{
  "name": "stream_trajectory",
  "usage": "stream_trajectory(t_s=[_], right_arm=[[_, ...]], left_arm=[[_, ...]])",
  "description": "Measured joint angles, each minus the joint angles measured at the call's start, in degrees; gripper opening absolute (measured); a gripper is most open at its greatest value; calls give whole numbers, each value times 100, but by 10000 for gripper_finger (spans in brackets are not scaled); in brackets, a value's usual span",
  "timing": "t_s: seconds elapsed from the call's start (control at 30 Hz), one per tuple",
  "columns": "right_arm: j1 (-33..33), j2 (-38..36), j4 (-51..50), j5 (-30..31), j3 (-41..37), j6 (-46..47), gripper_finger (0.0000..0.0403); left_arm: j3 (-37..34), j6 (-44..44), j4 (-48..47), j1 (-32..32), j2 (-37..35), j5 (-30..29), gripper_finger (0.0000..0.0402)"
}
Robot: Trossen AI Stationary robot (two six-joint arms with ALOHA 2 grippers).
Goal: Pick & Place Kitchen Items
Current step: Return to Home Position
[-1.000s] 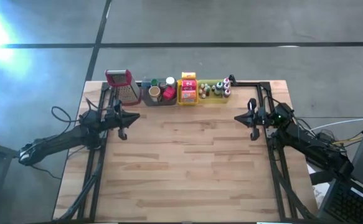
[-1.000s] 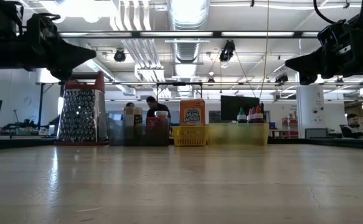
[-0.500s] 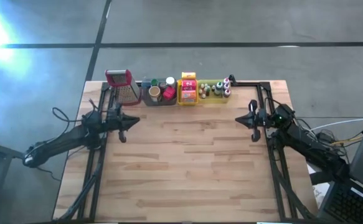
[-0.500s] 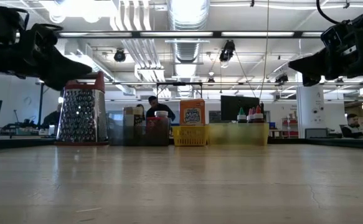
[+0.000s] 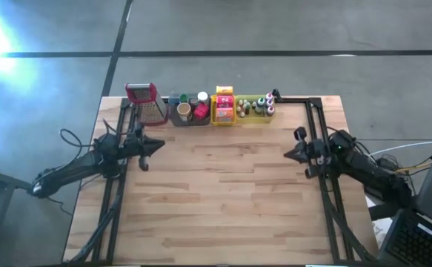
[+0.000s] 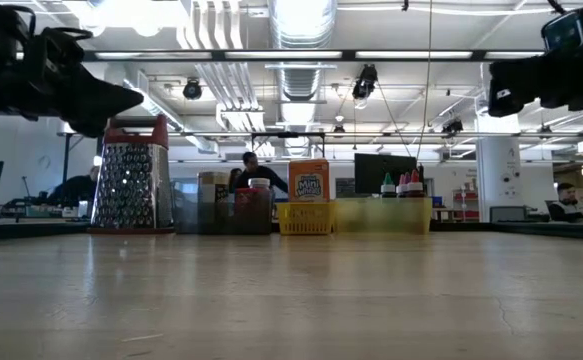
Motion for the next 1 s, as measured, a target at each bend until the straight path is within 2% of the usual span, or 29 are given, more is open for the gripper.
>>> stream_trajectory(t_s=[0.2, 0.33, 0.53, 1.0], right_arm=[[1057, 2, -53, -2, 0, -2, 8], [1445, 2, -54, -12, 0, 0, 8], [1499, 16, -55, -11, 0, 5, 8], [1497, 134, -61, -6, 0, 6, 8]], left_arm=[[0, 1, -11, -445, -1, -2, 28], [-1, 1, -12, -928, -1, 0, 28], [-2, 1, -17, -1331, -1, 4, 28], [17, 2, -28, -1331, 17, 4, 28]])
